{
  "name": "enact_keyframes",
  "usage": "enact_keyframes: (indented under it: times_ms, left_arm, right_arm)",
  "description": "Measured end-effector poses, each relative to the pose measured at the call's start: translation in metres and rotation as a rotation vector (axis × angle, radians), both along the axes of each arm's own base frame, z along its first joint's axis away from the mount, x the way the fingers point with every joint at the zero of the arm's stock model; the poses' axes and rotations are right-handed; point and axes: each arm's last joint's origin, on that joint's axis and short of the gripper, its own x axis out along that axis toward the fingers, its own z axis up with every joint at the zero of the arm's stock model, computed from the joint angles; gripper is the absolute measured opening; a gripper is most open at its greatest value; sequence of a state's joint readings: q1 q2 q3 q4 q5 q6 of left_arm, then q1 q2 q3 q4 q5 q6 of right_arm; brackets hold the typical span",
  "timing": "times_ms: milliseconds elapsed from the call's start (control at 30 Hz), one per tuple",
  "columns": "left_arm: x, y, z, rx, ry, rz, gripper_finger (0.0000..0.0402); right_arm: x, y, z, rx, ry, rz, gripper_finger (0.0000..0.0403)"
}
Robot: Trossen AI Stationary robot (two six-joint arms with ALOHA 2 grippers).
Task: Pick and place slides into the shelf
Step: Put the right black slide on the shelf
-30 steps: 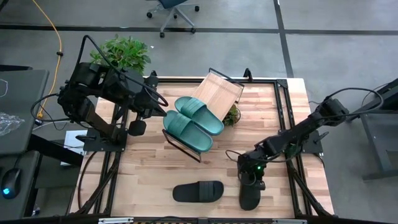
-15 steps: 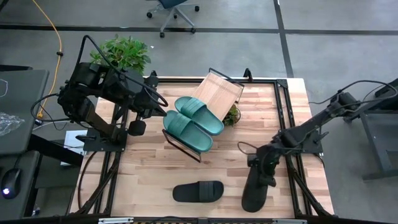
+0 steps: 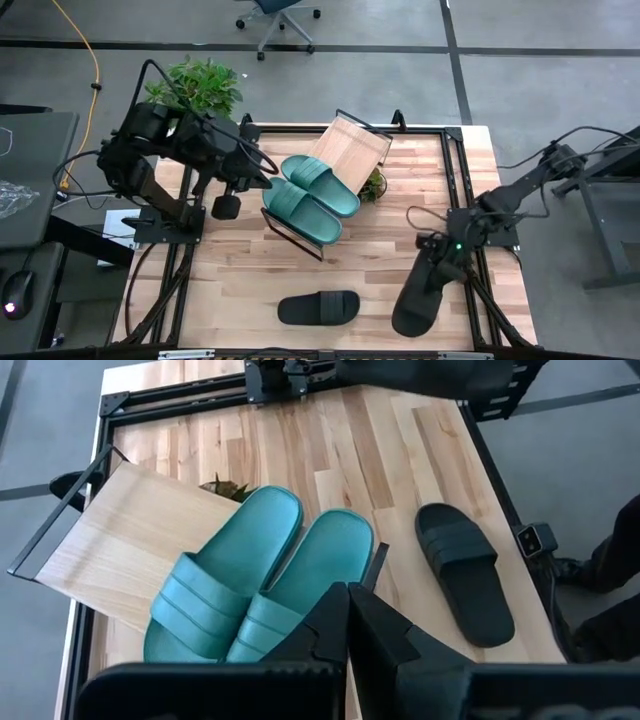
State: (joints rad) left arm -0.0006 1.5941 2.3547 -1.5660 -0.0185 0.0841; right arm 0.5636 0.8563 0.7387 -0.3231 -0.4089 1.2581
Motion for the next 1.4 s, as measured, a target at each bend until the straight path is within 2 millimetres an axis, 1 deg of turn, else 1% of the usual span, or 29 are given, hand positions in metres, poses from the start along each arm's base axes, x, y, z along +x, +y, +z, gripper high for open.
enact_keyframes:
  times_ms: [133, 233, 300, 500, 633, 733, 933, 1133, 1267, 1400]
  left_arm:
    - [0.006, 0.0, -0.003, 0.006, 0.014, 0.006, 0.0001]
    - [0.009, 0.0, -0.004, 0.009, 0.017, 0.008, 0.0001]
    - [0.011, 0.0, -0.006, 0.01, 0.026, 0.01, 0.0001]
    - [0.014, 0.001, -0.007, 0.02, 0.031, 0.018, 0.0001]
    - [0.016, 0.001, -0.008, 0.02, 0.034, 0.019, 0.0001]
    - [0.018, 0.001, -0.009, 0.028, 0.038, 0.01, 0.0001]
    - [0.021, 0.001, -0.01, 0.036, 0.042, 0.002, 0.0001]
    - [0.02, 0.001, -0.01, 0.035, 0.041, 0.001, 0.0001]
    - [0.02, 0.001, -0.01, 0.039, 0.041, -0.003, 0.0001]
    - [0.02, 0.001, -0.01, 0.065, 0.042, -0.032, 0.0001]
  right_arm:
    - [-0.01, -0.007, 0.016, 0.016, -0.055, -0.035, 0.0]
    - [-0.017, -0.013, 0.04, -0.009, -0.122, -0.057, 0.0]
    - [-0.023, -0.018, 0.059, -0.056, -0.154, -0.078, 0.0]
    - [-0.043, -0.035, 0.109, -0.266, -0.164, -0.119, 0.0]
    - [-0.044, -0.041, 0.131, -0.355, -0.179, -0.109, 0.0]
    - [-0.04, -0.046, 0.14, -0.439, -0.17, -0.091, 0.0]
    - [-0.029, -0.059, 0.149, -0.608, -0.102, -0.024, 0.0]
    - [-0.018, -0.079, 0.161, -0.714, -0.152, -0.006, 0.0]
    - [-0.002, -0.094, 0.163, -0.753, -0.178, 0.003, 0.0]
    - [0.021, -0.112, 0.154, -0.772, -0.151, 0.032, 0.0]
